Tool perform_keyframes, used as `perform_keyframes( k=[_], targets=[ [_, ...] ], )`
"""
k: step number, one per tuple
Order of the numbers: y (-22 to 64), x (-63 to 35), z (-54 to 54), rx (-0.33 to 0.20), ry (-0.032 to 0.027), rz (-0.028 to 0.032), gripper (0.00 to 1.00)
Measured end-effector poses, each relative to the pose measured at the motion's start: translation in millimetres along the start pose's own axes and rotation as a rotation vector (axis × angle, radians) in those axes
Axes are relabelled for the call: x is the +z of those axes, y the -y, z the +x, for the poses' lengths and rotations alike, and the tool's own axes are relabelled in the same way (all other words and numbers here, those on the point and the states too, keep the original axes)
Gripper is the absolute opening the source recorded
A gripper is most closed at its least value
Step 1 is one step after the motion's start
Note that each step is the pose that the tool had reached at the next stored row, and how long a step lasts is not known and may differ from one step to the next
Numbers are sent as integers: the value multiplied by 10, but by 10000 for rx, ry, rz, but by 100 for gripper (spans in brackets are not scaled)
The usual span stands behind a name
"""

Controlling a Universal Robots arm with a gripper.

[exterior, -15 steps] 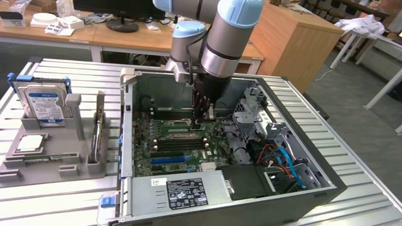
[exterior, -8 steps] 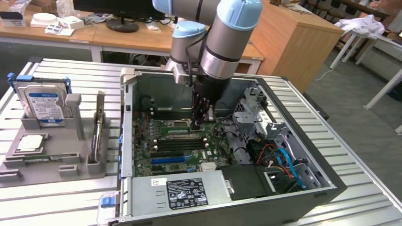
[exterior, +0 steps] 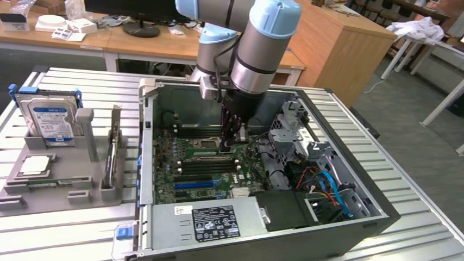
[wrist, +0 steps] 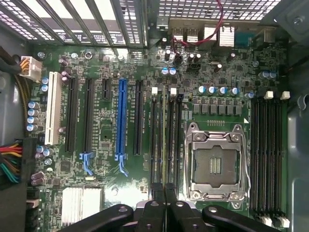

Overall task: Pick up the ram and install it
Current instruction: 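Insert the ram into the slot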

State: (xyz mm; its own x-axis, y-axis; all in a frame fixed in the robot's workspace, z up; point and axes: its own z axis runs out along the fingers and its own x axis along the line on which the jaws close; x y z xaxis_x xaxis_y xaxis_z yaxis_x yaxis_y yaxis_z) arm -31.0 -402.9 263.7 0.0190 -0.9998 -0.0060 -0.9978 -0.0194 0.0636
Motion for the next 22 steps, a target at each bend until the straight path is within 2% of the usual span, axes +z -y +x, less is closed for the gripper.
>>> perform_keyframes(
  k=[12,22],
  targets=[
    [4,66,0,5,1,0,12],
    [5,80,0,5,2,0,12]
  ],
)
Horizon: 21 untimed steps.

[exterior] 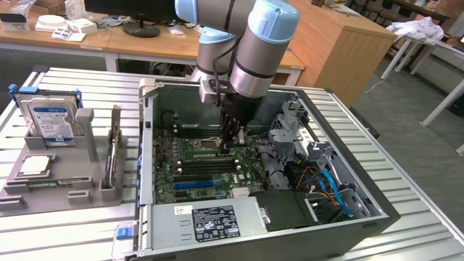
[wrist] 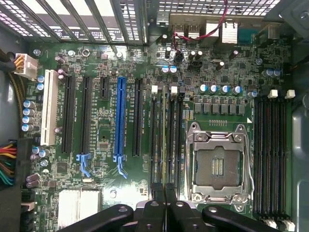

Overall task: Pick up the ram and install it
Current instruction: 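Insert the ram into the slot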

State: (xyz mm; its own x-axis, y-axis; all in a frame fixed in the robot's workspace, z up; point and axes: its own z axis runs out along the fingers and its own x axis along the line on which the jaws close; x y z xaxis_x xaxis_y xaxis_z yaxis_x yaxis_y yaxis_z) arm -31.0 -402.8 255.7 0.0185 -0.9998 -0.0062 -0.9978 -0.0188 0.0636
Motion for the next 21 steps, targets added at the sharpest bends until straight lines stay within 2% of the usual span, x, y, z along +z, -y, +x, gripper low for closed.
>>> perform_keyframes(
  k=[7,21],
  targets=[
    [0,10,0,195,11,1,12],
    [0,9,37,204,12,1,12]
  ],
)
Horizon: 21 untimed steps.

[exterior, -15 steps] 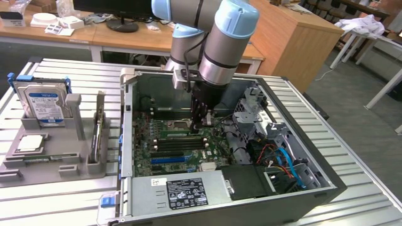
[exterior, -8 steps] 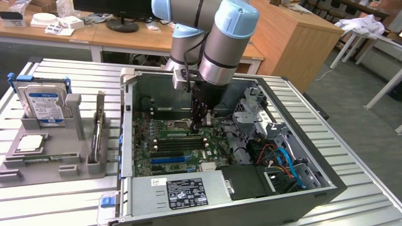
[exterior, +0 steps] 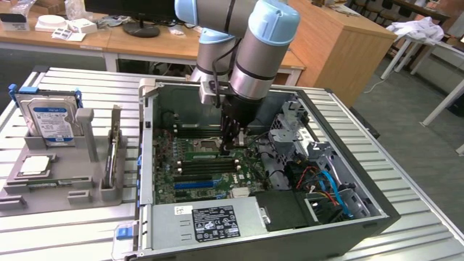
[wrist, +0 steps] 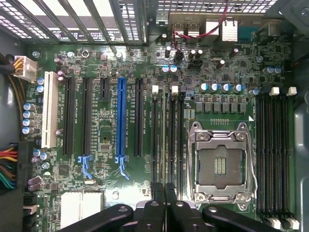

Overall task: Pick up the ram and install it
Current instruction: 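Insert the ram into the slot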

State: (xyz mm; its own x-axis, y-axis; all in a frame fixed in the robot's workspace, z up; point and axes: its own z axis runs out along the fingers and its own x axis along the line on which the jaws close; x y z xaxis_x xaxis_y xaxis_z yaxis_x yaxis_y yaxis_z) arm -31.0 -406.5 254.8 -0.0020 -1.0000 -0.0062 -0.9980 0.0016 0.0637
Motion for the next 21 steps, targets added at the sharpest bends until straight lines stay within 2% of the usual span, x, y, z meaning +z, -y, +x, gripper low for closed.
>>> perform_keyframes(
  k=[12,21],
  targets=[
    [0,0,42,-2,0,0,12],
    [-13,1,43,-26,-2,39,12]
  ],
)
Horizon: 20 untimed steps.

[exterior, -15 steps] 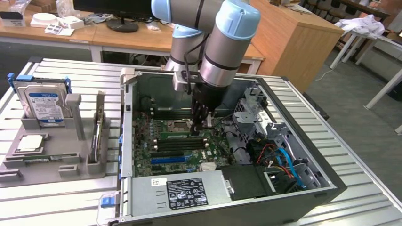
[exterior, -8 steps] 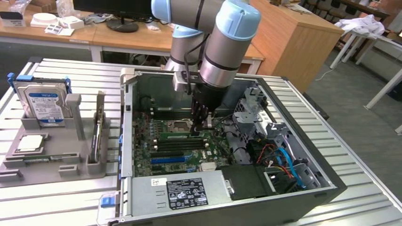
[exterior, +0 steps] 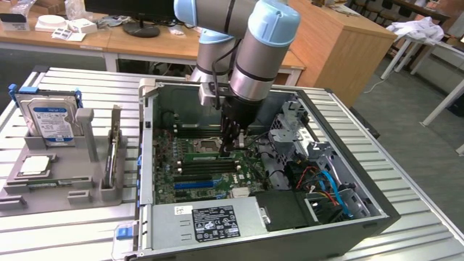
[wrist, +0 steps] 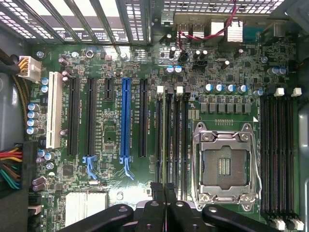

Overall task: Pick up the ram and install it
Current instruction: 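Insert the ram into the slot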

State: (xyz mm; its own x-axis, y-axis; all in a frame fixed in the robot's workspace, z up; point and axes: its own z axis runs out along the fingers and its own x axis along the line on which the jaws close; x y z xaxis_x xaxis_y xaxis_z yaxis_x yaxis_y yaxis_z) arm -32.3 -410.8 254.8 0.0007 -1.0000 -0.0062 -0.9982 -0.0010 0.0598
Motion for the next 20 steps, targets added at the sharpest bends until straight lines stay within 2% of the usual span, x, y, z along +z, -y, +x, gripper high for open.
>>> perform_keyframes(
  k=[5,10,20],
  targets=[
    [-4,1,0,-4,-1,22,12],
    [-4,12,0,-8,-1,77,12],
    [-3,39,4,-5,-2,79,12]
  ],
)
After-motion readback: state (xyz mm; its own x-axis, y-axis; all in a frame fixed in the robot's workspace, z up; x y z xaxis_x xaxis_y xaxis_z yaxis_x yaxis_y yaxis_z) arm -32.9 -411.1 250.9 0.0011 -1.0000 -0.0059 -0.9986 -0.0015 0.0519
